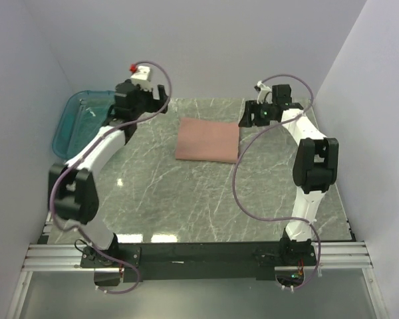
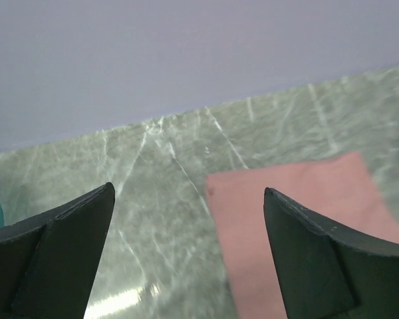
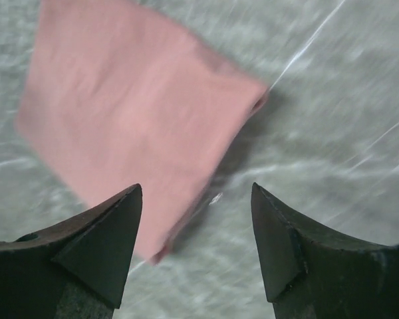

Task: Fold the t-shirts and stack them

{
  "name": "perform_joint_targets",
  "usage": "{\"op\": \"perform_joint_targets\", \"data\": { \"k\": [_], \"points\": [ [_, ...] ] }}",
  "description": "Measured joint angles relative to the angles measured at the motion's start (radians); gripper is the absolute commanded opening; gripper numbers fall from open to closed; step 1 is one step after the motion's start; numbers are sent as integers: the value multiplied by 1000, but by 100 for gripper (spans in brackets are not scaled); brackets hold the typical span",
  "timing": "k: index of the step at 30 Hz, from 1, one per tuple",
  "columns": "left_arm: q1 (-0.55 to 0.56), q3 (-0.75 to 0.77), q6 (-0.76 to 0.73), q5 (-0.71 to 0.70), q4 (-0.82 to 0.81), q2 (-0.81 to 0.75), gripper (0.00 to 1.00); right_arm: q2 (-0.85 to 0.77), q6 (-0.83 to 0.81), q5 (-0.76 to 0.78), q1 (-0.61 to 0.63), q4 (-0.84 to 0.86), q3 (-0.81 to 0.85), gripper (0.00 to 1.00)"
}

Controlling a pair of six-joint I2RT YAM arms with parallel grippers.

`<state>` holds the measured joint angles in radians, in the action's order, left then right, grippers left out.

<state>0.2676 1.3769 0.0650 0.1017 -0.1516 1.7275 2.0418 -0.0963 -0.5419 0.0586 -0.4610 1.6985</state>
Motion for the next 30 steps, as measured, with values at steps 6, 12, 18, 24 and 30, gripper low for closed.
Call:
{"op": "perform_joint_targets", "data": {
  "k": [6, 12, 18, 24, 30],
  "points": [
    [-35, -169, 151, 114, 107, -215, 93, -31, 190, -32, 11, 35, -151, 75],
    [-25, -440, 161, 143, 264, -446, 95, 34, 325, -23, 36, 78, -164, 72],
    [-25, -573, 153, 124, 340, -735, 95, 111, 383, -34, 42, 89, -167, 60],
    [-25, -658, 139, 80, 361, -899, 98, 114, 389, -40, 43, 68, -163, 28],
    [-25, -672, 139, 59, 369, -921, 97, 171, 366, -105, 42, 15, -105, 0]
  ]
}}
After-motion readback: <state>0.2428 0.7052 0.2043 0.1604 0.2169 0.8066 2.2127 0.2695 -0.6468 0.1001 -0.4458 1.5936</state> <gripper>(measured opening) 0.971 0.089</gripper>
